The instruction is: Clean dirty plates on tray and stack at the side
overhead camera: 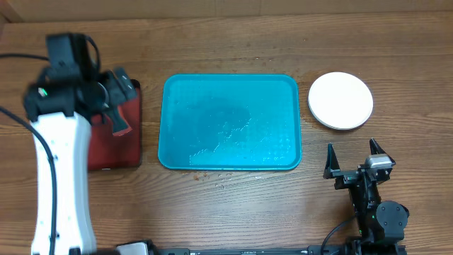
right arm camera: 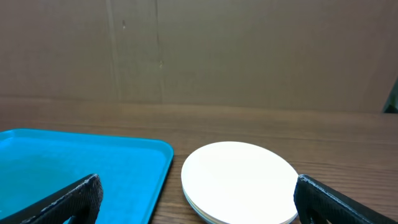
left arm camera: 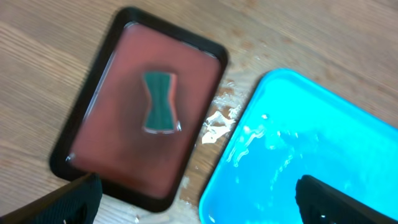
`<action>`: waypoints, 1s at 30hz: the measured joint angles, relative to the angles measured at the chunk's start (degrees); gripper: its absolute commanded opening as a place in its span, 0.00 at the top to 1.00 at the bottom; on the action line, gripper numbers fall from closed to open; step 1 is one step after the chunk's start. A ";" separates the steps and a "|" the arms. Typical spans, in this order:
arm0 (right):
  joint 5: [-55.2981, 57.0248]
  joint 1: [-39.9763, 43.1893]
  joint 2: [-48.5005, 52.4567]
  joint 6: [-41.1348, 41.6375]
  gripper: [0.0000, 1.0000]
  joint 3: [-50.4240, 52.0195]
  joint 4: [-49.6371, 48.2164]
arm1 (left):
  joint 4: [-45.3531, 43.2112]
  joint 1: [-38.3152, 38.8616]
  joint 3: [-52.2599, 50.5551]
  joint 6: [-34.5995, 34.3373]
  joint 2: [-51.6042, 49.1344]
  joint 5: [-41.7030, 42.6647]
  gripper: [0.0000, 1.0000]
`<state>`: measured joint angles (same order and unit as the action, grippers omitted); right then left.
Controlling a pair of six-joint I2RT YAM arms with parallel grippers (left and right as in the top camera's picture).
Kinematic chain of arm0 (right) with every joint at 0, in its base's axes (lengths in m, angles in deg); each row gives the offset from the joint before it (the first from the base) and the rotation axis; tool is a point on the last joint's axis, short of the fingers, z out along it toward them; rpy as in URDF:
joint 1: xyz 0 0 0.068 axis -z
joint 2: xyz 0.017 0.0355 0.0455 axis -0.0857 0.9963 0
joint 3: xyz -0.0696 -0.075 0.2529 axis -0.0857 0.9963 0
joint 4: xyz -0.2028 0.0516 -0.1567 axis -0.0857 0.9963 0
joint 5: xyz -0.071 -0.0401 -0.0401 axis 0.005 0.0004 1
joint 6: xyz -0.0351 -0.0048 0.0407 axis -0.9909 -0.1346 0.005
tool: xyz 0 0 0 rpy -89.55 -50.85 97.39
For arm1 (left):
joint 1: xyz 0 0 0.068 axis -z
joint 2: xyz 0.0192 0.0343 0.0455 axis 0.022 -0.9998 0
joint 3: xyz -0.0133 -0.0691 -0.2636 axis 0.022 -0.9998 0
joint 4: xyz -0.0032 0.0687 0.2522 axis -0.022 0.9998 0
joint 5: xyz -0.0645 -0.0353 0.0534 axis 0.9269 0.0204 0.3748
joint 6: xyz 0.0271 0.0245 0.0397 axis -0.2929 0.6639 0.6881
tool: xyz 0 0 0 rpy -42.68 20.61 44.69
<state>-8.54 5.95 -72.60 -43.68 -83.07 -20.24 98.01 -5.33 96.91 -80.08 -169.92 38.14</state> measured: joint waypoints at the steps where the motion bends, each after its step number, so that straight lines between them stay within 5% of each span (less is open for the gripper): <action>1: -0.02 -0.02 0.00 0.00 0.00 -0.02 0.00 | -2.67 1.01 -3.45 0.55 2.21 -0.13 0.00; 8: 0.00 -0.02 0.00 0.00 0.00 0.00 0.02 | -8.11 5.40 -26.73 2.25 21.55 -0.20 0.00; 20: -0.02 0.00 0.00 -0.02 0.00 0.00 0.00 | -7.45 5.40 -42.47 2.45 42.14 -0.20 0.00; 30: -0.02 0.00 0.00 0.00 0.00 0.00 0.04 | -30.14 5.40 -59.84 8.70 57.02 6.36 0.00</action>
<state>-8.56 5.95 -72.60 -43.68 -83.07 -20.20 67.87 0.07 37.07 -71.38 -112.89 44.50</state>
